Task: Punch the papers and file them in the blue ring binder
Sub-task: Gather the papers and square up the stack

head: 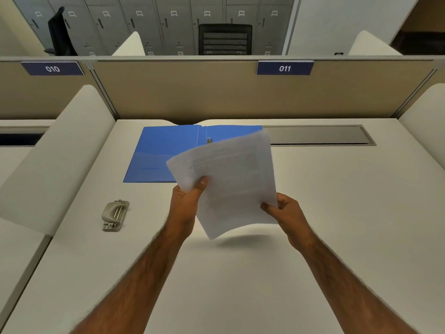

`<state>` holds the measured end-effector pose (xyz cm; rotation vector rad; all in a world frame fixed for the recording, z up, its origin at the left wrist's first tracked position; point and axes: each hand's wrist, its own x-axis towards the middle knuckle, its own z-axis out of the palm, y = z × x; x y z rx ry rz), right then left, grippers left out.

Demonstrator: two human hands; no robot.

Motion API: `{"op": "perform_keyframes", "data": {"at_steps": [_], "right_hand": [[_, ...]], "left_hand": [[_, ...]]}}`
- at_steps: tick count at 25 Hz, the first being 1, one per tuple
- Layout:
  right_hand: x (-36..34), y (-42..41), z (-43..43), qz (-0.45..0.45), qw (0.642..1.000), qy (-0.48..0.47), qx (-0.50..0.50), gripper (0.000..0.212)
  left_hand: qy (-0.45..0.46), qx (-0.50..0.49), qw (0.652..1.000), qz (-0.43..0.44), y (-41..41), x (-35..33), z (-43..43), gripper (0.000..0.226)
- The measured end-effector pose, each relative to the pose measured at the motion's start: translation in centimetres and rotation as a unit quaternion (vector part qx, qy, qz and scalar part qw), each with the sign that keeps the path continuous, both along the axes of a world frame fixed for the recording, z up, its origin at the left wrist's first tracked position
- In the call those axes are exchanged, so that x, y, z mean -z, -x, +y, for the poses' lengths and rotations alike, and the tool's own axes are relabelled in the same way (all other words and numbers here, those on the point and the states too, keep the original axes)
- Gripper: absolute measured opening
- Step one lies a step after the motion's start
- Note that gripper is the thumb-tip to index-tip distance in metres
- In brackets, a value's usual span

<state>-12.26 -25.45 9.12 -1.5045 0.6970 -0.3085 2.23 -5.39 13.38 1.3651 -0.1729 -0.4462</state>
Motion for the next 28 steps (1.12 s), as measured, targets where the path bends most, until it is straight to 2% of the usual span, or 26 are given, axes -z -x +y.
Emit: {"op": "perform_keyframes", "data": {"at_steps": [3, 5, 7, 10, 12, 14, 15, 17, 19, 20, 25, 28], "right_hand": [[1.9, 1.1, 0.1, -0.045, 0.974, -0.2, 0.098, 0.016], [2.7, 1.5, 0.6, -0.083, 0.951, -0.286, 0.081, 0.023], [2.5, 1.2, 1.8, -0.109, 0.939, -0.326, 0.017, 0.036], [2.0, 0.0, 2.8, -0.159, 0.921, -0.354, 0.03, 0.048], [1.7, -0.3, 2.5, -0.153, 0.929, -0.33, 0.066, 0.047], [1.6, 0.1, 1.5, -0.125, 0.953, -0.266, 0.077, 0.043], [1.5, 0.5, 0.8, -0.108, 0.964, -0.231, 0.076, 0.039], [1.1, 1.2, -0.6, -0.076, 0.98, -0.172, 0.07, 0.031], [0.5, 1.1, -1.4, -0.057, 0.988, -0.125, 0.064, 0.024], [0.1, 0.9, -1.5, -0.053, 0.992, -0.097, 0.061, 0.02], [-2.1, -0.2, -0.5, -0.076, 0.996, 0.005, 0.057, 0.022], [-2.2, 0.3, -0.4, -0.094, 0.995, 0.007, 0.037, 0.028]], "left_hand": [[0.091, -0.042, 0.994, 0.051, -0.7, 0.3, 0.0, 0.03], [0.139, -0.065, 0.985, 0.079, -0.9, 0.5, -0.2, 0.038], [0.173, -0.069, 0.976, 0.113, -0.6, 0.7, -0.4, 0.038], [0.178, -0.067, 0.971, 0.144, 0.8, 1.8, -0.7, 0.034], [0.175, -0.068, 0.971, 0.145, 0.8, 2.2, 0.0, 0.039], [0.163, -0.052, 0.978, 0.119, -1.0, 2.0, 2.1, 0.041], [0.126, -0.024, 0.988, 0.087, -2.5, 1.7, 3.4, 0.042], [-0.011, 0.073, 0.997, 0.019, -5.1, 0.8, 5.6, 0.05], [-0.123, 0.158, 0.98, -0.006, -6.2, 0.7, 6.3, 0.071], [-0.149, 0.181, 0.972, -0.014, -6.0, 0.7, 6.0, 0.073], [-0.134, 0.075, 0.984, -0.09, -3.7, 0.7, 4.0, 0.029], [-0.134, 0.054, 0.985, -0.099, -3.2, 1.3, 4.9, 0.039]]}}
